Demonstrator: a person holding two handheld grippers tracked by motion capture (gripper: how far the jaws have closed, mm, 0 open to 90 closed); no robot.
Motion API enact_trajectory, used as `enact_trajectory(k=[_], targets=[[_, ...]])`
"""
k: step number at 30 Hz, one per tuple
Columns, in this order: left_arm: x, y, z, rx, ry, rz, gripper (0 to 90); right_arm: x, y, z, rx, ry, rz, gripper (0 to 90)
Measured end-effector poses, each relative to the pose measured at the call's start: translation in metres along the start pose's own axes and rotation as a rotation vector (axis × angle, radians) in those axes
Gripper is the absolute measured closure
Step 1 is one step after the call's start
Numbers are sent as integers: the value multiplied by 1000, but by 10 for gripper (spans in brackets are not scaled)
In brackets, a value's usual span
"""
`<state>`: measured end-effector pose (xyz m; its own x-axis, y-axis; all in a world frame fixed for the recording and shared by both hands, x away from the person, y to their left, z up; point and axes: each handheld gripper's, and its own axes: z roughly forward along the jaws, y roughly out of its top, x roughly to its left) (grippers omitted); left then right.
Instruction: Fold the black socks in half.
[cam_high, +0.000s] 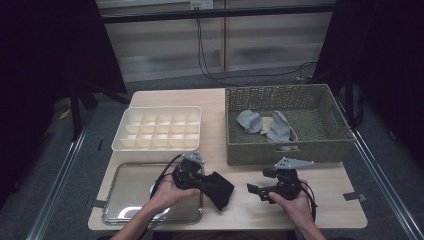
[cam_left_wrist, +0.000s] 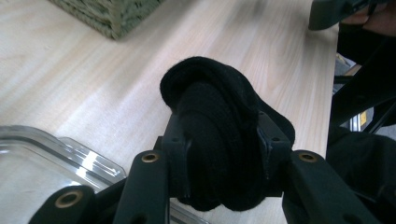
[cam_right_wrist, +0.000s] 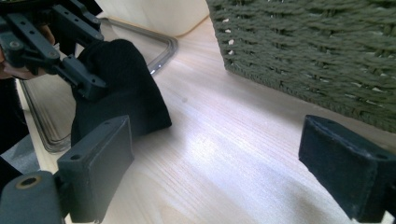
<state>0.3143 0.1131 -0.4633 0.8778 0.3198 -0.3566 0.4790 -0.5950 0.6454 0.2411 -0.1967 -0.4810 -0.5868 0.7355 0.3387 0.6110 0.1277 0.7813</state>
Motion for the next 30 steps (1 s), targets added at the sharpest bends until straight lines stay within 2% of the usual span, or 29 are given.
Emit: enact_trajectory(k=[1,3,5,7,10,12,13,16,23,25,30], targets=[[1,1,-3,-9,-2,-6,633,0,0,-1,2,12,-13,46],[3,1,-9,-8,7,-11,633,0,0,-2,-4,21,-20,48],[4,0,-16,-17,35,-7,633,-1,0,-3,2,19,-18,49],[6,-2,-21,-31,20,-6,633,-2,0,-4,5,18,-23,49],[8,-3,-28,-43,39,-14,633,-2,0,-5,24,-3,-30,51],[11,-2,-34,-39,51,-18,633,-3,1,-5,24,-1,-22,50],[12,-3,-36,-53,53,-28,633,-3,1,-5,28,4,-23,49],[17,-4,-42,-37,83,-25,633,-5,0,-7,38,3,-44,44],[29,-5,-61,-54,126,-68,634,-9,-4,-6,34,-12,-29,44],[33,-4,-70,-48,147,-71,634,-10,-3,-4,35,-14,-29,44],[39,-1,-82,-56,163,-75,633,-12,-2,-3,27,-23,-17,45]])
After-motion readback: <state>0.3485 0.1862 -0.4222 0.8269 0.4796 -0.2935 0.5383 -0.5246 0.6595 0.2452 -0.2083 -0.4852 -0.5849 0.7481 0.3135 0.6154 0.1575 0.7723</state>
